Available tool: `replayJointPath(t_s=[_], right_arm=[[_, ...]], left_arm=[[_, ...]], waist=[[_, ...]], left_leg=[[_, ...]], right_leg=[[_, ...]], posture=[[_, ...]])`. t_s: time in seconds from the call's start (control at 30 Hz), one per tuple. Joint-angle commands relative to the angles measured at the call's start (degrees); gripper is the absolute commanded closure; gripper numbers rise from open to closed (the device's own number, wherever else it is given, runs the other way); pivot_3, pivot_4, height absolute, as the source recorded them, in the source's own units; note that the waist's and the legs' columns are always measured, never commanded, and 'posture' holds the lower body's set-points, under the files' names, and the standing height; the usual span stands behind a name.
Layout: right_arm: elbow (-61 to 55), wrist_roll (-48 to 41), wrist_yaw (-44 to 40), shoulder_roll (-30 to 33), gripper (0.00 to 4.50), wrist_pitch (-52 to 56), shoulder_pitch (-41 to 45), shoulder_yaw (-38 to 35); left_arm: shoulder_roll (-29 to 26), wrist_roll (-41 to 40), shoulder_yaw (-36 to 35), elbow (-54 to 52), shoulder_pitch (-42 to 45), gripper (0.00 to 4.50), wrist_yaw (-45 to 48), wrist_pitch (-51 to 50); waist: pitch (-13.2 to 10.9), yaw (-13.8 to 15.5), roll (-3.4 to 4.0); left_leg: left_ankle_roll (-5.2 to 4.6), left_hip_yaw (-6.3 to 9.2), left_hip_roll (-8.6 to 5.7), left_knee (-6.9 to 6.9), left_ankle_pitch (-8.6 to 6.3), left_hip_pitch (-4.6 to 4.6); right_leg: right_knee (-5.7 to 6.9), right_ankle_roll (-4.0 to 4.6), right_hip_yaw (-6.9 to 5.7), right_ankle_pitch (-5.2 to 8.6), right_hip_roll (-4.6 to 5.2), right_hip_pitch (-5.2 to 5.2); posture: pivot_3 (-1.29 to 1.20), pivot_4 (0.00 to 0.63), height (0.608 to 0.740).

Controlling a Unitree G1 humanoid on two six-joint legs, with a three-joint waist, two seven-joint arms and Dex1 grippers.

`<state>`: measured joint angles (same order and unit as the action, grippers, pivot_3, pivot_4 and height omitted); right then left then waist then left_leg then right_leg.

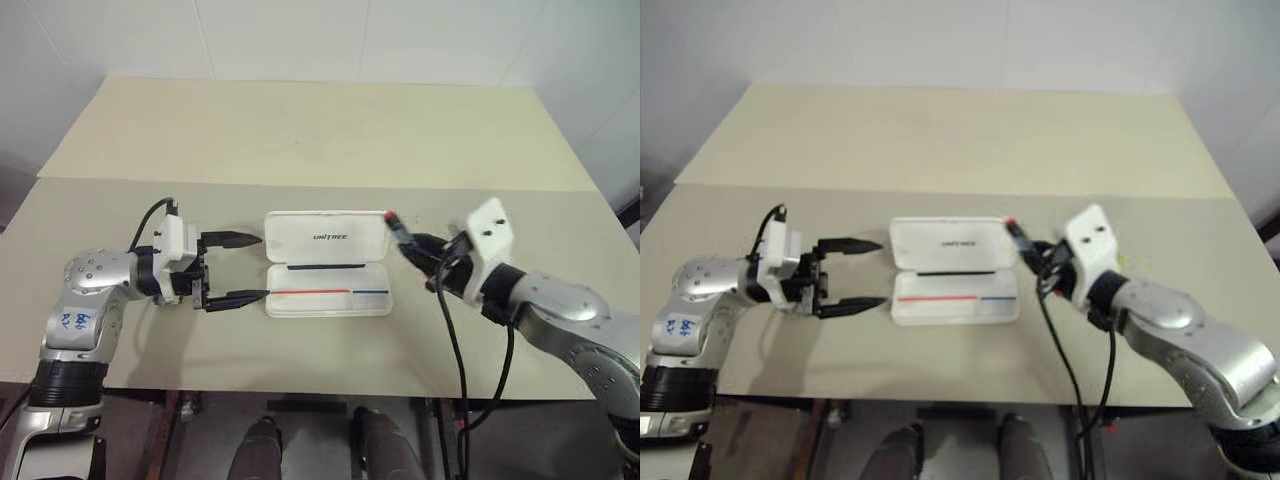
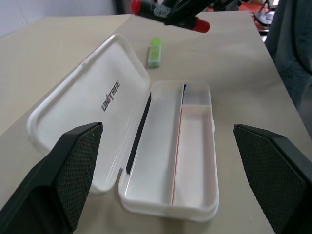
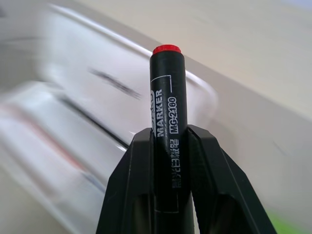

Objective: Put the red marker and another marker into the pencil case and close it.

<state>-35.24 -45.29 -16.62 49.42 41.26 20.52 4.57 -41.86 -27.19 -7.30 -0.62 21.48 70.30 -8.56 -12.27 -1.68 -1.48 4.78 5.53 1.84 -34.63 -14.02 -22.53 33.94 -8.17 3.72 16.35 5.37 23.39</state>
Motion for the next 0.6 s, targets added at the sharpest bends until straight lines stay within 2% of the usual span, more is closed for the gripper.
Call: replayJointPath(t_s=[0.03,0.23,0.37,0.53,0.6], right_arm=[[1.4,5.3,-10.6,-1.2,3.90,-5.0,3.9,4.6],[5.6,12.0,-25.4,-2.9,3.90,-11.2,7.2,10.2],[16.5,21.7,-34.3,-6.7,3.90,-21.8,11.8,15.8],[30.9,30.8,-38.6,-14.6,3.90,-31.6,18.9,19.1],[34.3,32.5,-39.7,-16.5,3.90,-33.6,20.1,19.2]], left_arm=[[-2.7,-1.5,-3.3,-3.0,-1.7,0.00,1.0,0.5],[-5.1,-1.8,-5.1,-4.7,-4.5,0.00,1.6,0.3],[-4.9,-1.5,-4.8,-5.9,-5.5,0.00,0.7,0.1],[-4.4,-0.9,-3.5,-5.1,-4.2,0.00,0.3,0.5],[-4.3,-0.8,-3.3,-4.8,-3.8,0.00,0.3,0.6]], waist=[[0.0,0.1,0.00],[0.0,0.2,0.00],[0.0,0.0,0.00],[0.0,-0.7,0.01],[0.0,-0.6,0.01]], left_leg=[[0.01,0.00,-0.01,0.00,0.00,-0.05],[0.04,0.00,-0.03,-0.02,-0.01,-0.21],[0.07,-0.01,-0.03,-0.09,-0.02,-0.21],[0.13,0.00,-0.02,-0.21,0.03,-0.13],[0.13,0.01,-0.02,-0.23,0.03,-0.13]], right_leg=[[0.00,-0.01,0.00,0.01,0.01,0.04],[-0.04,-0.19,-0.02,-0.09,0.04,0.11],[-0.02,-0.21,-0.02,-0.10,0.03,0.11],[0.24,-0.21,-0.02,-0.11,0.00,0.13],[0.36,-0.48,-0.02,-0.25,0.00,0.17]], posture=[[0.00,0.150,0.740],[0.00,0.150,0.740],[0.00,0.150,0.740],[0.00,0.150,0.740],[0.00,0.150,0.740]])
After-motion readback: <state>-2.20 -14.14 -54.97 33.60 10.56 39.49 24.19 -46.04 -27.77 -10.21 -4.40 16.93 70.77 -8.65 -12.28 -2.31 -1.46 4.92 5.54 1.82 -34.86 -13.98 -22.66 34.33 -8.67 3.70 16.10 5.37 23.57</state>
